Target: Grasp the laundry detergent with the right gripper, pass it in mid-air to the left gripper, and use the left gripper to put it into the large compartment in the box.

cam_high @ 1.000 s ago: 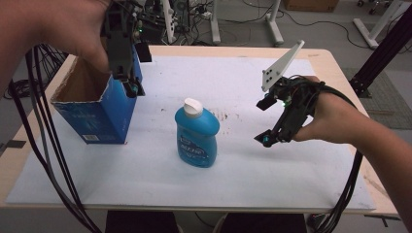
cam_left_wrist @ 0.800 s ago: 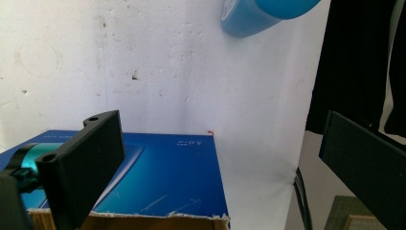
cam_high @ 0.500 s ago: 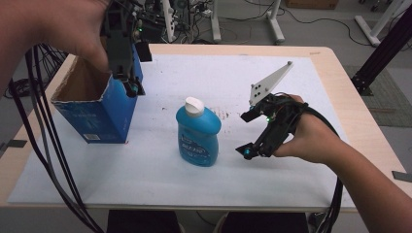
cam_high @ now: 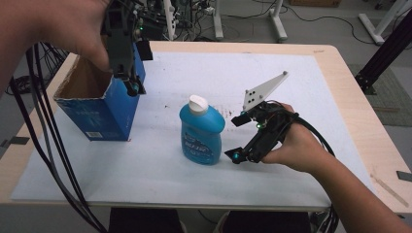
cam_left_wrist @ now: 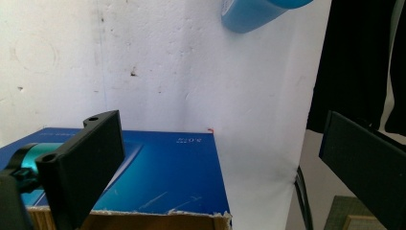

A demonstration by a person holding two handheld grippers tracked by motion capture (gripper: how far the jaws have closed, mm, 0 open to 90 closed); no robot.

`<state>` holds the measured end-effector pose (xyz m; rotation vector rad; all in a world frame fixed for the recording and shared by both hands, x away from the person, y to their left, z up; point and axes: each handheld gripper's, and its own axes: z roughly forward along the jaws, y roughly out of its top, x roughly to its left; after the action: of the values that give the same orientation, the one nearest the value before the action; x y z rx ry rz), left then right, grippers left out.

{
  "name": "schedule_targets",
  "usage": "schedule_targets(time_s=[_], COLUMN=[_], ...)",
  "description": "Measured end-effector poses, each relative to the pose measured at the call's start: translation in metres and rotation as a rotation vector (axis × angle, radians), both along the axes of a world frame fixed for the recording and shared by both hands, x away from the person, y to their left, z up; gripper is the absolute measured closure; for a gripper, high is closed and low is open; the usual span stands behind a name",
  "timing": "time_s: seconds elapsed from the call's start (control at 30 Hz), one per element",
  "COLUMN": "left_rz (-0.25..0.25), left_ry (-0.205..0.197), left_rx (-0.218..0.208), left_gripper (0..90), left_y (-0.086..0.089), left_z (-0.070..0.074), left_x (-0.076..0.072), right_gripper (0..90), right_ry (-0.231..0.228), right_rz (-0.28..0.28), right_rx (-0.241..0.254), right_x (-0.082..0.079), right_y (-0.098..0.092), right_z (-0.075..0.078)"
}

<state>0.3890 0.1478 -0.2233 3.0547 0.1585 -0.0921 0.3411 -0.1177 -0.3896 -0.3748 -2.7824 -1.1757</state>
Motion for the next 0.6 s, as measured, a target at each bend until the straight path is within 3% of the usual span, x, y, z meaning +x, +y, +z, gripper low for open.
schedule_targets(time_s=[0.6], left_rz=[-0.001], left_ry=[0.002], left_rx=[-0.003], left_gripper=[1.7], left_y=[0.003], left_z=[-0.003], left_x=[-0.002], right_gripper=[1.7], right_ry=[0.007], right_rz=[-0.042], right_rx=[0.148], right_x=[-0.012], right_y=[0.026], right_z=[-0.025])
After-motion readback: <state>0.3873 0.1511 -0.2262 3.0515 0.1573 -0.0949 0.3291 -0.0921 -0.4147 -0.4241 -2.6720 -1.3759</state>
